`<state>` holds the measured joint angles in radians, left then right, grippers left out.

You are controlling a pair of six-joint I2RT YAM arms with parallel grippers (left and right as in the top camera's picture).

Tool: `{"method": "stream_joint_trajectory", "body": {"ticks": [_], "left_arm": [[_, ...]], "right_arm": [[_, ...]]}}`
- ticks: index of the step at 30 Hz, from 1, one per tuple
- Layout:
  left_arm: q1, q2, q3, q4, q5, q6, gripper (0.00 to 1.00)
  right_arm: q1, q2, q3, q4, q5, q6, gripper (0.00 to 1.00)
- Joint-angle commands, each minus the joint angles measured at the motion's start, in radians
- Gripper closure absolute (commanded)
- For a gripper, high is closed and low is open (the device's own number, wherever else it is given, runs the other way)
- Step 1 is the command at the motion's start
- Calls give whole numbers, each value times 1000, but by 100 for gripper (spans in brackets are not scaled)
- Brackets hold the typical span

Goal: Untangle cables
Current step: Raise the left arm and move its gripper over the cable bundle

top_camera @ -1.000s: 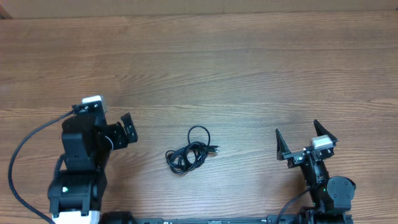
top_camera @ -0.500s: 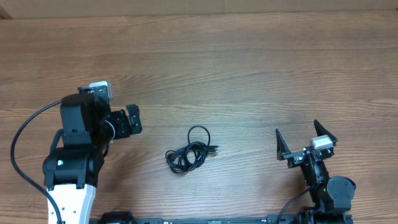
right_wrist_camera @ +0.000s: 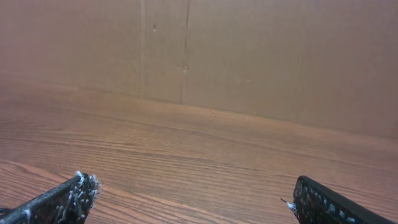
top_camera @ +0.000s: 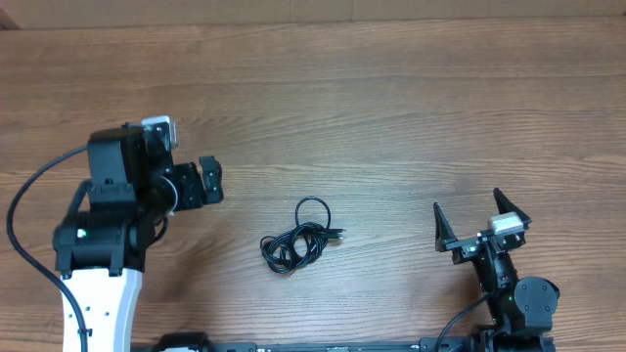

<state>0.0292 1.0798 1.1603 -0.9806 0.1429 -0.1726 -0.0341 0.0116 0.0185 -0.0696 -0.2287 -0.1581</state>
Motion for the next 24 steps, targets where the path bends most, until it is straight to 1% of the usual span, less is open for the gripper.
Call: {"method": "stream_joint_trajectory", "body": {"ticks": [1,7,14,17,19,24], "left_arm": [[10,46,83,-37,11,19,0],[2,146,179,-111,12,19,0],[-62,289,317,-208,11,20,0],[-84,328,341,-219,16,19,0],[-90,354,341,-196,19,8,0],[-90,362,341,-189,19,8,0]], "right_arm": [[-6,-9,-10,5,7,0,0],[-6,-9,-10,5,7,0,0],[-6,-9,-10,5,7,0,0],[-6,-9,-10,5,7,0,0],[-6,-9,-10,5,7,0,0],[-6,-9,-10,5,7,0,0]]}}
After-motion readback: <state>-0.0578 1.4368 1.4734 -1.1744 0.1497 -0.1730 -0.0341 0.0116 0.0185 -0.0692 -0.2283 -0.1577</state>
